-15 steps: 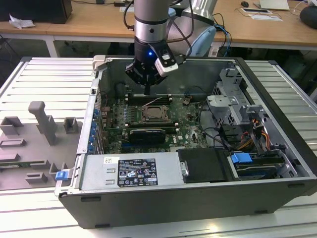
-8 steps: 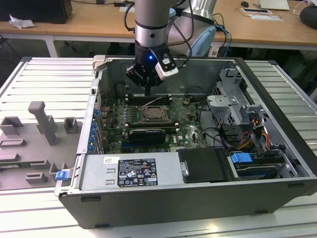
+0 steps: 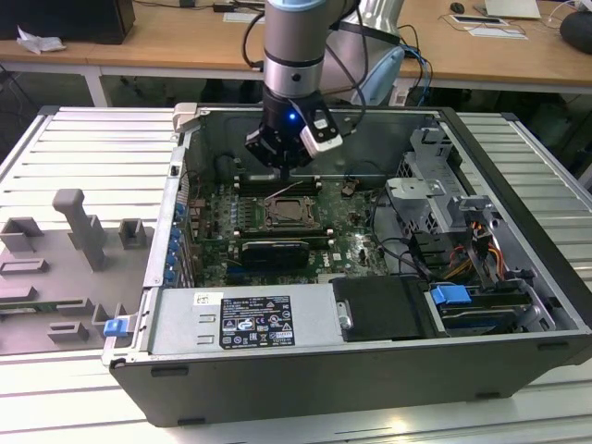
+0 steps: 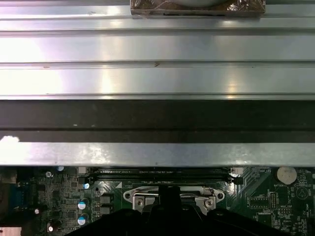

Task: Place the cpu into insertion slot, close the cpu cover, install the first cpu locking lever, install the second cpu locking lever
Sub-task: 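Install the first cpu locking lever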

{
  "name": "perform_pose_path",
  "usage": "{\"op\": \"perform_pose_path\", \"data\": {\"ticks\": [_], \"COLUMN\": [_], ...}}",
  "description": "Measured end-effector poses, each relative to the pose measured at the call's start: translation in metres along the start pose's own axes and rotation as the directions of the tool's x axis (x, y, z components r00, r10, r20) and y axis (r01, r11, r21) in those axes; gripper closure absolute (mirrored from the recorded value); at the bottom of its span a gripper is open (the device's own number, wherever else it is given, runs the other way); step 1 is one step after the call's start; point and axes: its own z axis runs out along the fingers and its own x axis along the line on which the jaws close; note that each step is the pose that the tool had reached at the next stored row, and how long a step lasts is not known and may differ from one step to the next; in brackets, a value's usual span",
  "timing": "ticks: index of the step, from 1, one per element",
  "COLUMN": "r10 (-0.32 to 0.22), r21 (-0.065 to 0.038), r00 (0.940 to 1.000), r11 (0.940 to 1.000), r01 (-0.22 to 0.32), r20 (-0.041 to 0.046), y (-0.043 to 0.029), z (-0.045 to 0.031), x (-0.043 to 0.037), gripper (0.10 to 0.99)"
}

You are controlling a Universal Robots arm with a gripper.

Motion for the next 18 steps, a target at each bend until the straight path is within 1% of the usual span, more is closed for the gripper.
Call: {"op": "perform_pose_path", "data": {"ticks": [3,6,8,15,17,18], "r10": [-0.016,-0.018,-0.019,-0.019,-0.019,-0.019], "r21": [0.0,0.0,0.0,0.0,-0.005,-0.01], "r00": [0.9999,0.9998,0.9998,0.9998,0.9998,0.9998], "r11": [0.9999,0.9998,0.9998,0.9998,0.9998,0.9998], "r01": [0.016,0.018,0.019,0.019,0.019,0.019], "r20": [-0.0013,-0.0013,-0.0014,-0.0015,-0.0015,-0.0013], "y": [0.0004,0.0043,0.0061,0.0069,0.0064,0.0062], "z": [0.0029,0.0069,0.0077,0.0113,0.0122,0.0127], "x": [-0.0012,-0.0037,-0.0047,-0.0112,-0.0125,-0.0129], "gripper": [0.98,0.98,0.98,0.98,0.98,0.98]}}
